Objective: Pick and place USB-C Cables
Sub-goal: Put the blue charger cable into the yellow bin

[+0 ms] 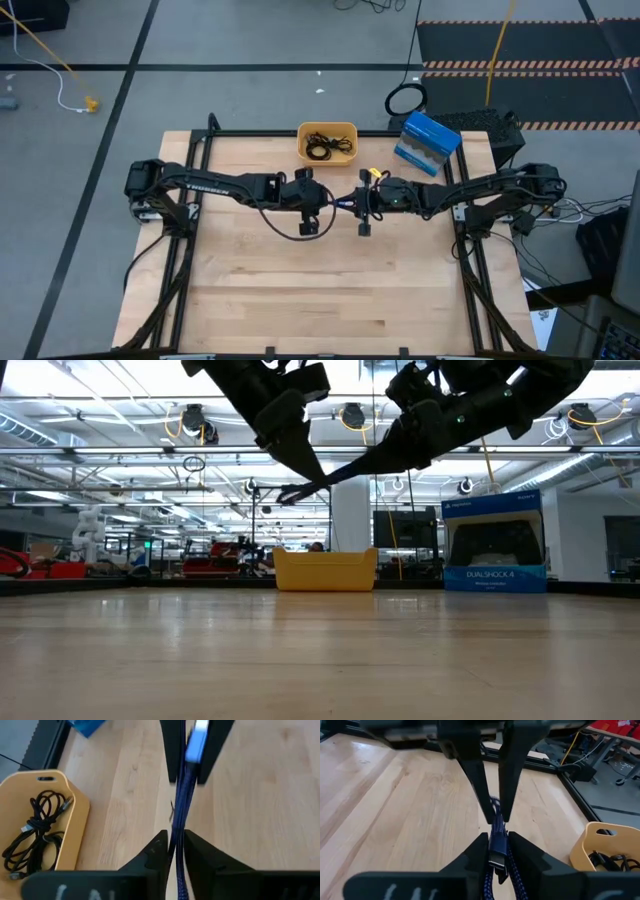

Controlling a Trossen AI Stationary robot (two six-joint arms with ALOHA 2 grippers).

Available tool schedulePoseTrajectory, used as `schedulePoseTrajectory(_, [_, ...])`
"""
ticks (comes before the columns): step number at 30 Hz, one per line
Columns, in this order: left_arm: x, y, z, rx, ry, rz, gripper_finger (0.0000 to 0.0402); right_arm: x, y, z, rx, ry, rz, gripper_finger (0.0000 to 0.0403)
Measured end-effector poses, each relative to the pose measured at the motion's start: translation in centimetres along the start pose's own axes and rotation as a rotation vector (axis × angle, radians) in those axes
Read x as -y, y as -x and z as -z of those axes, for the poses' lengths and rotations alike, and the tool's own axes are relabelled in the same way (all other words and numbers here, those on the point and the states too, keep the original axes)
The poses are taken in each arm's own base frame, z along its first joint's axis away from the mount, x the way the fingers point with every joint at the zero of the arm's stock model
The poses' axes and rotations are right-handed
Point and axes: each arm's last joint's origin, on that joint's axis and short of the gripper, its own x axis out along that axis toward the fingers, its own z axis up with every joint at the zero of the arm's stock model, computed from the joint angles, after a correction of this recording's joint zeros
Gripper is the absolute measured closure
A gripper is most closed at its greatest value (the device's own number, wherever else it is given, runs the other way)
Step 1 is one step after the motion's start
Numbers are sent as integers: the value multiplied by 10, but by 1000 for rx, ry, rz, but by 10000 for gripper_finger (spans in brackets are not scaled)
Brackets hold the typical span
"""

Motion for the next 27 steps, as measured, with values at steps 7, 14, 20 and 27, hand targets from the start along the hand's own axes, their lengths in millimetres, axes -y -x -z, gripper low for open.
schedulePoseTrajectory(7, [4,6,-2,17,21,-31,255,0,0,0,-3,9,0,346])
schedulePoseTrajectory(14, [-2,47,-4,34,138,-115,228,10,4,-3,9,27,32,346])
schedulePoseTrajectory(20, [-3,83,14,-61,273,-156,227,25,7,-4,-65,51,61,346])
schedulePoseTrajectory(27, [-6,93,47,-44,300,-239,227,47,7,-20,-58,77,126,346])
